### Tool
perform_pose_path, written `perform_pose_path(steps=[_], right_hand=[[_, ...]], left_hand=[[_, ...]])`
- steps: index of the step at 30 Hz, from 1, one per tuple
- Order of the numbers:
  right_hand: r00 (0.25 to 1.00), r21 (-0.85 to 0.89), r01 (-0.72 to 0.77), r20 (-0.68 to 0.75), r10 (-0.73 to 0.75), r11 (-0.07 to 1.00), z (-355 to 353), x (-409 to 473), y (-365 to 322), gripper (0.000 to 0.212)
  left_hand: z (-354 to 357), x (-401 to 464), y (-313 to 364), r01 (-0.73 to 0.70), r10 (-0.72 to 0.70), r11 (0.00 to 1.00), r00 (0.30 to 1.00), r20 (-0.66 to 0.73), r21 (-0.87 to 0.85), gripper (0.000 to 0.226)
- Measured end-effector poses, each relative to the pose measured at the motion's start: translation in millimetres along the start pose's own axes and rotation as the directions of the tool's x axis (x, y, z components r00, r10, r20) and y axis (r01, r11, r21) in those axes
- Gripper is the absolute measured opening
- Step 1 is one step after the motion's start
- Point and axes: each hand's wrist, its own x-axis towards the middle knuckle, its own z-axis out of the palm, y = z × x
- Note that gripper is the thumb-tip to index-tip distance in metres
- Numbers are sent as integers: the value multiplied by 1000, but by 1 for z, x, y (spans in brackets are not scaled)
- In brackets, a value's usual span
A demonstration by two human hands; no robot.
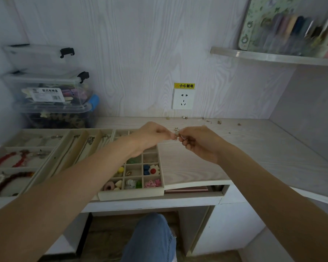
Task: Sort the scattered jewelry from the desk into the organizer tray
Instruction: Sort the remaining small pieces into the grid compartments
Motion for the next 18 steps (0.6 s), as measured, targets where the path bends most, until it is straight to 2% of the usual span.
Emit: perform_pose_path(steps=[2,4,9,15,18], right_hand=[[1000,11,15,10,-15,1000,4,1,0,17],[999,6,27,18,-27,1000,8,2,0,17],[999,-33,23,46,-22,999,23,4,0,16],[997,-30,33,75,-30,999,43,5,-1,17],[997,-56,39,65,-36,998,46,6,0,12]], left_hand=[[-1,-4,-3,-62,72,992,994,-84,106,22],[-6,-7,-7,-74,91,989,986,-140,125,18],[-22,-18,-16,-26,31,998,995,-92,52,25],[-31,-26,-25,-7,8,1000,995,-102,14,7],[-34,-27,-29,-8,10,1000,992,-128,20,9]])
